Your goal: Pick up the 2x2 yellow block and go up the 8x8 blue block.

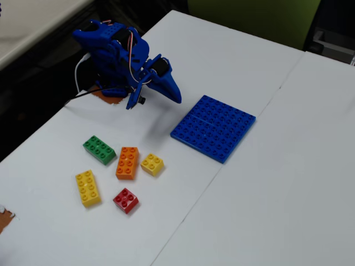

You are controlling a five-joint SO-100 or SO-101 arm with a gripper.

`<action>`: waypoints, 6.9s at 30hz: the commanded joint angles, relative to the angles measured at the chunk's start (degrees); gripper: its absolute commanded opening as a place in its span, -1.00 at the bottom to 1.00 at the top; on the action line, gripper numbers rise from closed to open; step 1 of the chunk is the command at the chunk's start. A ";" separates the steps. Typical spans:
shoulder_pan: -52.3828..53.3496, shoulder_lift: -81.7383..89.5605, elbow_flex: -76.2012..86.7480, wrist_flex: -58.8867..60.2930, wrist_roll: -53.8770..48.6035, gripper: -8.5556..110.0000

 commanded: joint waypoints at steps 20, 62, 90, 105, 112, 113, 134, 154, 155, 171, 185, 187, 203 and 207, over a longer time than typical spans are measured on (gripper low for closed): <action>0.09 2.46 0.35 0.18 -0.26 -0.86; -3.25 2.46 -12.74 3.43 -71.28 -0.85; 19.25 -75.59 -80.60 34.28 -109.86 -0.63; 25.66 -94.57 -97.12 35.07 -117.60 -0.44; 28.74 -105.56 -107.14 35.95 -121.03 -0.43; 29.62 -108.54 -110.83 37.44 -122.52 -0.43; 36.47 -127.71 -122.43 33.40 -127.53 -0.35; 34.01 -134.82 -123.57 30.76 -118.12 -0.50; 33.93 -134.65 -123.57 31.03 -117.77 -0.52; 33.66 -121.03 -121.03 43.59 -118.30 -0.80; 16.35 -81.56 -114.35 55.99 -104.68 -0.83; 12.48 -81.12 -120.41 55.90 -98.88 -0.83; -2.99 -106.70 -156.53 55.37 -84.11 -0.85; -4.04 -111.88 -154.16 55.90 -84.11 -0.85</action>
